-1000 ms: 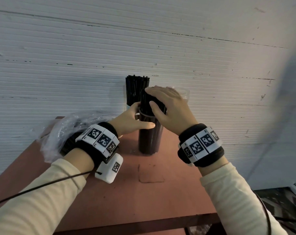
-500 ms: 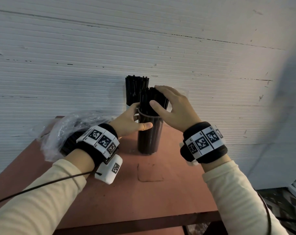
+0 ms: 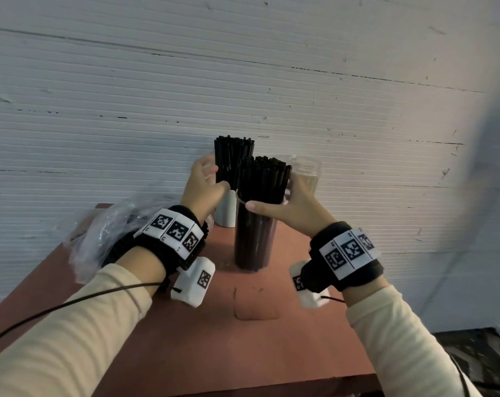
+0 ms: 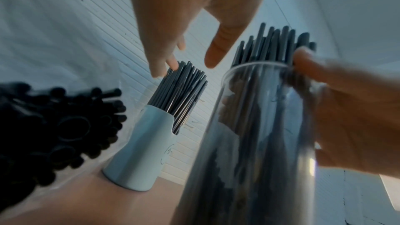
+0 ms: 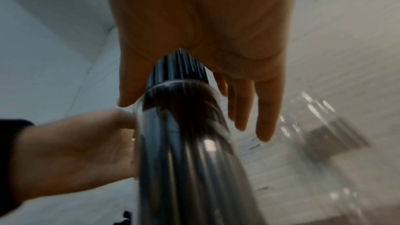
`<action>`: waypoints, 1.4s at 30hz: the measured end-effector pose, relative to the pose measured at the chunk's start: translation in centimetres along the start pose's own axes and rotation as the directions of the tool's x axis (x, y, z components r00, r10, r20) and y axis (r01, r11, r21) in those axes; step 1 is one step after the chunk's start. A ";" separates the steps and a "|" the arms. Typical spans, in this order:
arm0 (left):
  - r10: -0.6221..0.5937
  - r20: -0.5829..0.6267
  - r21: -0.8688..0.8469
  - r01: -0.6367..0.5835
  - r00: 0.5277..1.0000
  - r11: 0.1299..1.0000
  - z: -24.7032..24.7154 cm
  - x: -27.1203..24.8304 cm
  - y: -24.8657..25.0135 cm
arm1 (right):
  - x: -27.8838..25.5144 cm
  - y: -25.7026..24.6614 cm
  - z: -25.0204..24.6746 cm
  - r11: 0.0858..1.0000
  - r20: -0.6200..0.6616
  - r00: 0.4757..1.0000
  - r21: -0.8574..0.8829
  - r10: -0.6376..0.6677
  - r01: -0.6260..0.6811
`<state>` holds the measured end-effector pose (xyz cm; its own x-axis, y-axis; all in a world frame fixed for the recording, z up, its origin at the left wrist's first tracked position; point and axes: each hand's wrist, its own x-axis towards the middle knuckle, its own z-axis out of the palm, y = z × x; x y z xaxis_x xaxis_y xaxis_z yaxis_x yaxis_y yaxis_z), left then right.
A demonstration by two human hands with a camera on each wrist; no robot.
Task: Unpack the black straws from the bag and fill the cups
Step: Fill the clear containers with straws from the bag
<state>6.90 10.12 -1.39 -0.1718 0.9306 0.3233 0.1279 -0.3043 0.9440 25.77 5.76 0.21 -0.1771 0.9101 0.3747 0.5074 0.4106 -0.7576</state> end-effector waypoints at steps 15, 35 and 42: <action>-0.106 0.052 0.203 0.094 0.993 0.975 3.0 6.7 -4.7 | 8.0 4.2 1.5 0.972 -0.344 0.909 0.059 0.235 -0.229; -0.124 -0.033 0.291 0.128 0.992 0.948 2.6 7.7 -5.9 | 9.9 4.5 3.1 0.959 -0.368 0.900 -0.069 0.233 -0.276; -0.137 -0.012 0.270 0.135 0.990 0.953 2.6 7.6 -5.7 | 9.8 4.9 -0.6 0.882 -0.506 0.854 -0.340 0.121 -0.326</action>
<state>7.37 19.43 -4.50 -0.1997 0.9610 0.1914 0.3623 -0.1091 0.9257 27.06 16.63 0.47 0.3368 0.7986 0.4988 0.7919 0.0463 -0.6089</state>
